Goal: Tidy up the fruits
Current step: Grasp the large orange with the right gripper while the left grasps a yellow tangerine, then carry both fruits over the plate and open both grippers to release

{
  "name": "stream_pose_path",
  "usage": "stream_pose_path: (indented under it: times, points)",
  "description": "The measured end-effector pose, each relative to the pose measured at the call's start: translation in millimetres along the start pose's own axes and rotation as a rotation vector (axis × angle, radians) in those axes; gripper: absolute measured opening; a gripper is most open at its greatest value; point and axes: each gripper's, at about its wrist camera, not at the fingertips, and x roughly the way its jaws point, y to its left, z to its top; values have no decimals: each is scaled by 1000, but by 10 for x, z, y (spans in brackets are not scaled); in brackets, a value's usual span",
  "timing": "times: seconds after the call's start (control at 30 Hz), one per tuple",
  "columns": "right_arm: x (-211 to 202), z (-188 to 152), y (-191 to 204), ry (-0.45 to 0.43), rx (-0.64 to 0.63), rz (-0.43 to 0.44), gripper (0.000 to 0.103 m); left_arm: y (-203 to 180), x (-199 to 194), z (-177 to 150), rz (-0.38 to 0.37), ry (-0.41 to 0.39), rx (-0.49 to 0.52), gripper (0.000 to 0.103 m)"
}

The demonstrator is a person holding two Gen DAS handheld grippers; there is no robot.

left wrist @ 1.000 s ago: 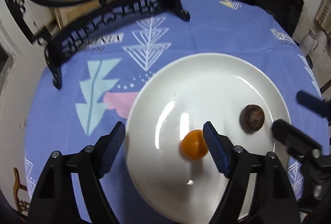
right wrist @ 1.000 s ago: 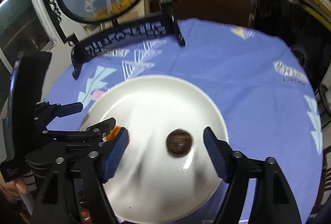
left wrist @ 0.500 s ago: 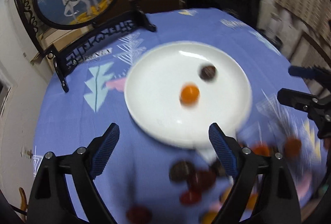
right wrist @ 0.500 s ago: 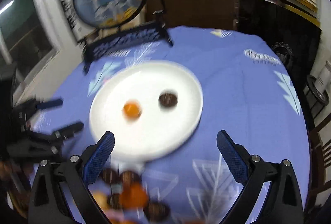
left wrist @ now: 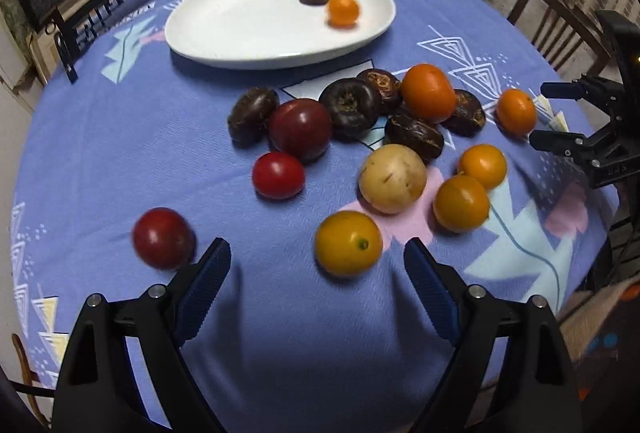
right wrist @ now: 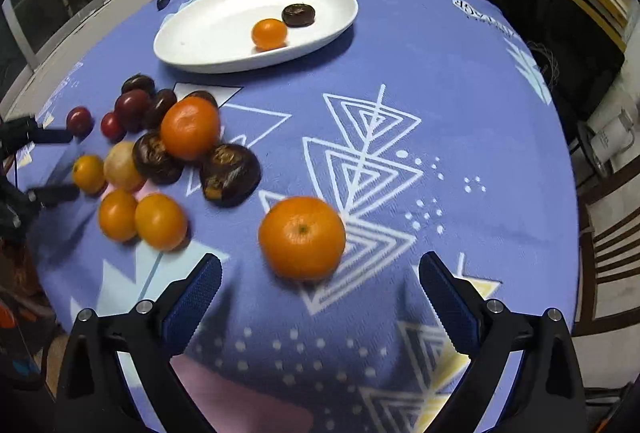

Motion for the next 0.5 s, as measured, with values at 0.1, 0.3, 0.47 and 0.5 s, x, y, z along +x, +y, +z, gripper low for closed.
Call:
stream_pose_path:
  times: [0.1,0.3,0.47,0.5]
  points:
    - [88,84,47,16,-3,31,72,8,130,47,10,25,-25,86]
    - [174,143,51,108,9,72,45,68,167,114,-50,87,-67,36]
    - [-31,286,52,58,41,95,45,140,-51,219,-70,55,-84,36]
    - [-84,351,68,39,40,100,45,157,-132,294,-74,32,-91,36]
